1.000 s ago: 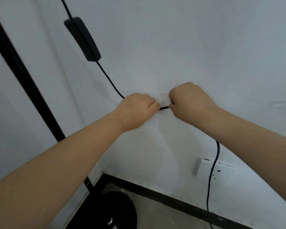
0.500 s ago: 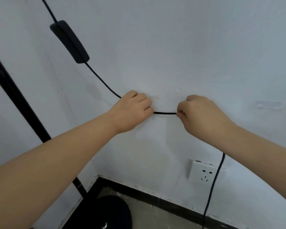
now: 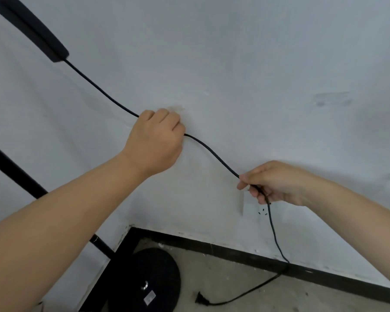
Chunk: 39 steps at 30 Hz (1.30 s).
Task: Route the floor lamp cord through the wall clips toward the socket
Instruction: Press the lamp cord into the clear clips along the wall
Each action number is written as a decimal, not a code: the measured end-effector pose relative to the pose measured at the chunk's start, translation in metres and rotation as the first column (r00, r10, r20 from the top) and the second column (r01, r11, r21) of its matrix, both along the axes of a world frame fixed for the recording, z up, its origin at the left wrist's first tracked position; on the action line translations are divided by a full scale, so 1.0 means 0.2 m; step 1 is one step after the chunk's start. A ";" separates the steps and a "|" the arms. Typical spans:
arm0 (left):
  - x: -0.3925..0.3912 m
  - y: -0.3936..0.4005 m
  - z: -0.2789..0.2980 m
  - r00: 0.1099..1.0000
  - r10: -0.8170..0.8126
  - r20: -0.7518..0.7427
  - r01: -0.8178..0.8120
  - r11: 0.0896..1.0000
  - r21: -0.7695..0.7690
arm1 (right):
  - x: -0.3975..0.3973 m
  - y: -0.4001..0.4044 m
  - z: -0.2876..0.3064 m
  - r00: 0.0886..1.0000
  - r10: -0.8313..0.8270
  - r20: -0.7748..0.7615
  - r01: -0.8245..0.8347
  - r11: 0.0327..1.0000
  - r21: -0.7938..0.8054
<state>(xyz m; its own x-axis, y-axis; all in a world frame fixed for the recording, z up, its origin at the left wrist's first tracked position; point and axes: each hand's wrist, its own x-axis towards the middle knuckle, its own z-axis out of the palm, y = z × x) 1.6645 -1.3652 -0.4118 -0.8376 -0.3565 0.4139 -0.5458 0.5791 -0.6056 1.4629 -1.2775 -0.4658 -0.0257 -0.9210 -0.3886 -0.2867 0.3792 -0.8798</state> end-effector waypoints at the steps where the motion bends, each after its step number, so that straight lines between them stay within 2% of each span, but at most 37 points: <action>1: 0.00 0.02 -0.01 1.000 0.005 -0.008 -0.005 1.000 0.008 | 0.00 0.00 -0.01 1.000 0.003 -0.014 -0.003 1.000 -0.003; 3: -0.03 0.06 -0.03 0.999 -0.032 -0.016 0.032 0.999 0.019 | -0.02 0.01 -0.03 0.997 0.023 -0.068 -0.026 0.999 -0.036; 8: -0.17 0.17 -0.06 0.967 -0.241 0.081 0.225 0.959 0.172 | -0.09 0.11 0.02 0.942 0.062 -0.330 -0.108 0.986 -0.124; 10: -0.25 0.21 -0.03 0.961 -0.249 0.117 0.217 0.948 0.232 | -0.15 0.17 0.07 0.941 0.077 -0.329 -0.119 0.987 -0.110; 12: -0.35 0.20 -0.01 0.976 -0.175 0.132 0.132 0.950 0.284 | -0.23 0.25 0.13 0.948 0.069 -0.310 -0.101 0.991 -0.089; 14: -0.43 0.22 0.00 0.959 -0.271 0.087 0.230 0.918 0.324 | -0.30 0.34 0.19 0.956 -0.003 -0.292 -0.042 0.988 -0.148; 16: -0.49 0.25 0.02 0.894 -0.448 -0.030 0.432 0.841 0.326 | -0.34 0.41 0.25 0.947 -0.092 -0.307 0.017 0.971 -0.238; 18: -0.53 0.25 0.02 0.849 -0.514 -0.119 0.524 0.796 0.304 | -0.37 0.47 0.28 0.935 -0.181 -0.304 0.087 0.950 -0.298; 22: -0.57 0.24 -0.02 0.867 -0.406 -0.288 0.490 0.800 0.346 | -0.39 0.53 0.30 0.875 -0.322 -0.362 0.182 0.911 -0.370; 25: -0.60 0.25 -0.04 0.799 -0.341 -0.495 0.557 0.729 0.398 | -0.39 0.53 0.34 0.792 -0.407 -0.455 0.166 0.861 -0.480; 27: -0.62 0.24 -0.03 0.745 -0.263 -0.613 0.579 0.712 0.398 | -0.38 0.51 0.39 0.730 -0.449 -0.516 0.123 0.828 -0.547; 31: -0.68 0.27 0.03 0.702 -0.182 -0.689 0.589 0.692 0.417 | -0.37 0.45 0.50 0.576 -0.492 -0.653 0.020 0.807 -0.590; 34: -0.74 0.30 0.06 0.717 -0.140 -0.683 0.564 0.694 0.449 | -0.37 0.39 0.55 0.486 -0.497 -0.718 -0.040 0.809 -0.587; 36: -0.77 0.31 0.07 0.730 -0.136 -0.670 0.524 0.740 0.421 | -0.38 0.37 0.56 0.465 -0.479 -0.745 -0.070 0.818 -0.571; 39: -0.79 0.31 0.07 0.714 -0.118 -0.690 0.512 0.761 0.399 | -0.40 0.37 0.56 0.485 -0.465 -0.741 -0.085 0.818 -0.569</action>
